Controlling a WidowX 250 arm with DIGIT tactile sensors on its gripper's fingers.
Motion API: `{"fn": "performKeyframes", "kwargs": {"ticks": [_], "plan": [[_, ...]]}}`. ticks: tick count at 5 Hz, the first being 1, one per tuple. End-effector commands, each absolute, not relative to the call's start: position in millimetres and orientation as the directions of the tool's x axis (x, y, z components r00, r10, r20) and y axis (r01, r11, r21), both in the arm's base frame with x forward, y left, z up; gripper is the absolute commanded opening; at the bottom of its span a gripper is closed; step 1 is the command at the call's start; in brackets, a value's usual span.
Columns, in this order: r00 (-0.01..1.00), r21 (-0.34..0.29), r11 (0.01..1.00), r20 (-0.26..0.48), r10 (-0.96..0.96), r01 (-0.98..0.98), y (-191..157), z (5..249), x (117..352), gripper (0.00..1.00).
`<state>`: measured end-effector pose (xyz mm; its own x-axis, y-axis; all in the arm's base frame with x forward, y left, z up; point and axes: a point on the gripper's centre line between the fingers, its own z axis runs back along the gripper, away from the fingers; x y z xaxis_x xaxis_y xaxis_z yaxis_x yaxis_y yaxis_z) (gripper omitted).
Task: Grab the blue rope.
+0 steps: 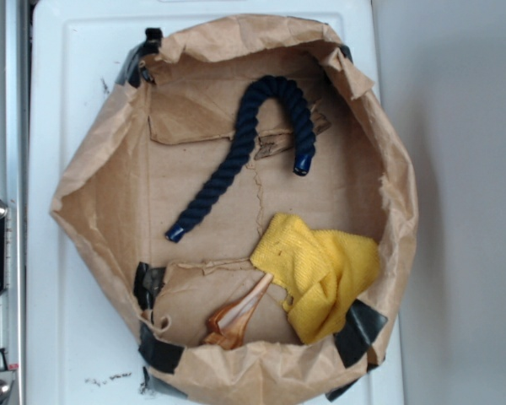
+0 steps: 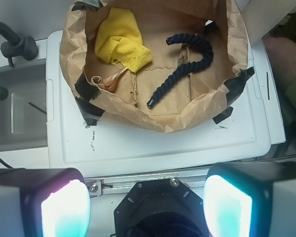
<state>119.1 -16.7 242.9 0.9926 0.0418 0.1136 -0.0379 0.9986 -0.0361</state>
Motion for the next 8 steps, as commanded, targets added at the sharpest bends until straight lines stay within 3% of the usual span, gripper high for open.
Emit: {"fn": "performKeyframes", "kwargs": {"ticks": [1,3,4,5,6,7,8], "plan": [[0.993,-0.036,0.999,0.114,0.042,-0.038,-16.7,242.9,119.1,1.0],[0.982,-0.078,0.986,0.103,0.156,-0.149,-23.1,240.6,188.8,1.0],[0.977,-0.096,0.983,0.133,0.167,-0.155,-12.8,223.0,214.5,1.0],[0.965,-0.132,0.968,0.13,0.23,-0.213,12.9,189.1,237.1,1.0],[0.963,-0.068,0.966,0.089,0.254,-0.248,27.6,154.3,248.9,1.0],[0.955,-0.032,0.959,0.08,0.284,-0.283,47.0,126.8,245.8,1.0],[0.955,-0.032,0.959,0.08,0.284,-0.283,47.0,126.8,245.8,1.0]]}}
